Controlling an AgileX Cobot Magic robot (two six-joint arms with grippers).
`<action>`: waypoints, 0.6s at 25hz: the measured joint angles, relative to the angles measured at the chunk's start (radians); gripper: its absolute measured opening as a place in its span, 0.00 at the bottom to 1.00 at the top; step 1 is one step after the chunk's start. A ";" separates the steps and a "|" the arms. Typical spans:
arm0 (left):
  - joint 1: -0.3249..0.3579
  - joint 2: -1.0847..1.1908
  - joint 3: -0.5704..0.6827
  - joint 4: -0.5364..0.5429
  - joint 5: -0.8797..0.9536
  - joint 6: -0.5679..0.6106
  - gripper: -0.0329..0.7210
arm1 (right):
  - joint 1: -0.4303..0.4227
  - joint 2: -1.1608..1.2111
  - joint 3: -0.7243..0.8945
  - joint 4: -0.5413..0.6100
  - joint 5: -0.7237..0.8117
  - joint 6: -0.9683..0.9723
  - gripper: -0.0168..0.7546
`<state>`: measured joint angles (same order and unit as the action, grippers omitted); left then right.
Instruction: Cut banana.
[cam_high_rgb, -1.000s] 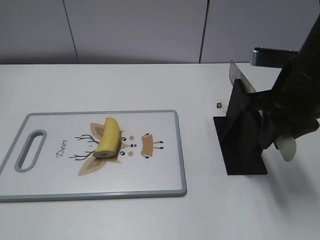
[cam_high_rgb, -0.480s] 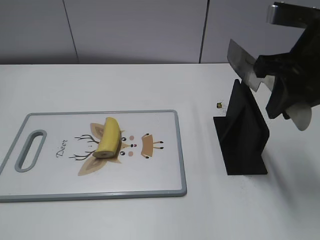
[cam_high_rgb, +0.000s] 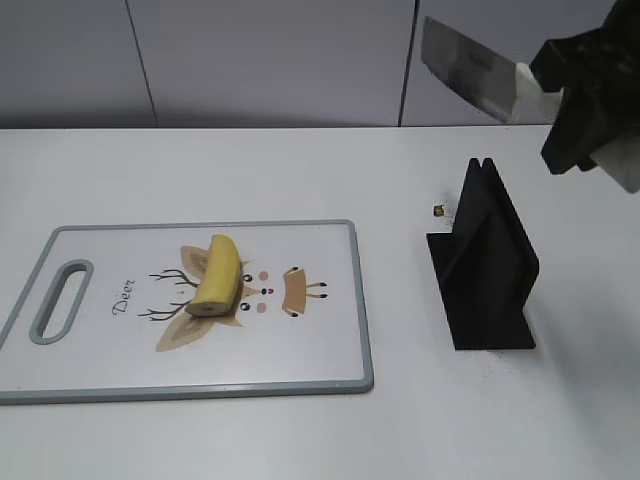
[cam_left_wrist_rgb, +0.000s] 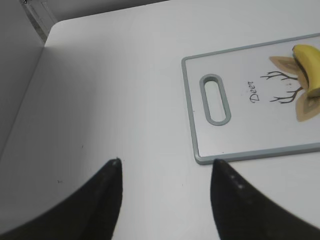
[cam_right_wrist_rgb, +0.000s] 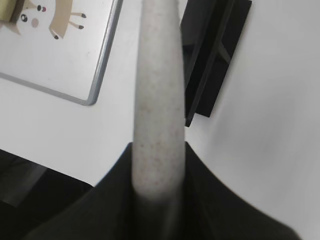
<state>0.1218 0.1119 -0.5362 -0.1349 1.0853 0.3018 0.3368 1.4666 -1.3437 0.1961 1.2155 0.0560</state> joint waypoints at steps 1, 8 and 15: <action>0.000 0.027 -0.019 -0.009 -0.011 0.018 0.77 | 0.000 -0.001 -0.004 0.000 0.001 -0.049 0.23; 0.000 0.334 -0.156 -0.175 -0.138 0.213 0.77 | 0.001 0.018 -0.011 0.103 -0.010 -0.384 0.23; -0.001 0.686 -0.343 -0.415 -0.107 0.626 0.77 | 0.012 0.100 -0.058 0.117 -0.013 -0.582 0.23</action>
<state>0.1209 0.7978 -0.8790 -0.5495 0.9782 0.9281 0.3489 1.5661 -1.4018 0.3134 1.2025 -0.5264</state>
